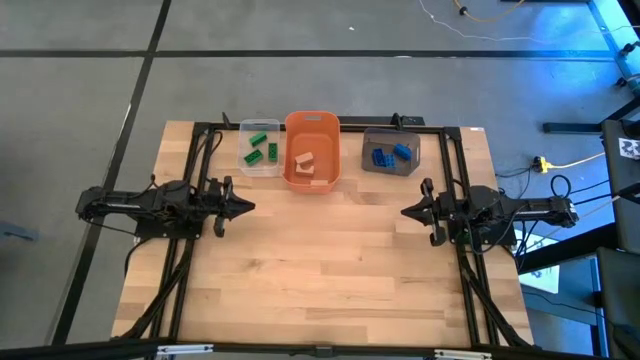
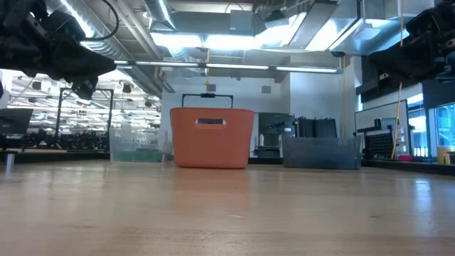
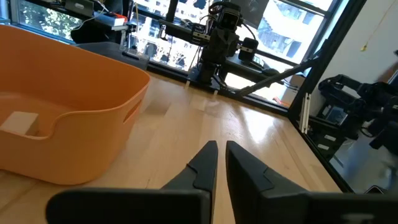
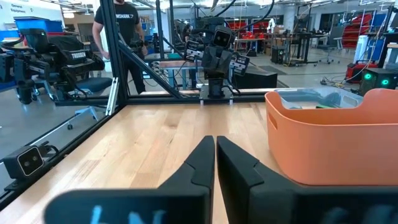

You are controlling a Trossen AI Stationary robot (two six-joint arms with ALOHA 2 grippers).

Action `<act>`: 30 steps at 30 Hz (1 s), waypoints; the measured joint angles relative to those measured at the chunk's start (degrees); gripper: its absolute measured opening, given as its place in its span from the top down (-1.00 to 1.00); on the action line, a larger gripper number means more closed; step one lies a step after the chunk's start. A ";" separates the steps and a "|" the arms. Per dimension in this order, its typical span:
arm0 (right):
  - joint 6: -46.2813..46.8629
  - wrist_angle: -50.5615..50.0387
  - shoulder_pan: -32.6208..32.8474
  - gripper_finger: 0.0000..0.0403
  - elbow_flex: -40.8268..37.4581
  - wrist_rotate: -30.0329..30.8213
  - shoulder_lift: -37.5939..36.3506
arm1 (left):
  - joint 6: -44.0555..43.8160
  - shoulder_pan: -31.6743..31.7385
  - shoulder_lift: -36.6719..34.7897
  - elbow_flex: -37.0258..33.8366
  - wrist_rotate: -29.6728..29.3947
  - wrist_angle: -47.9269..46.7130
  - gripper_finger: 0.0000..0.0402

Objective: Sort & place blocks by color
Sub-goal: Return to Home Position

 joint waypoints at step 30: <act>0.00 0.00 0.00 0.89 0.02 0.02 0.00 | 0.00 0.00 0.00 0.00 0.00 0.00 0.92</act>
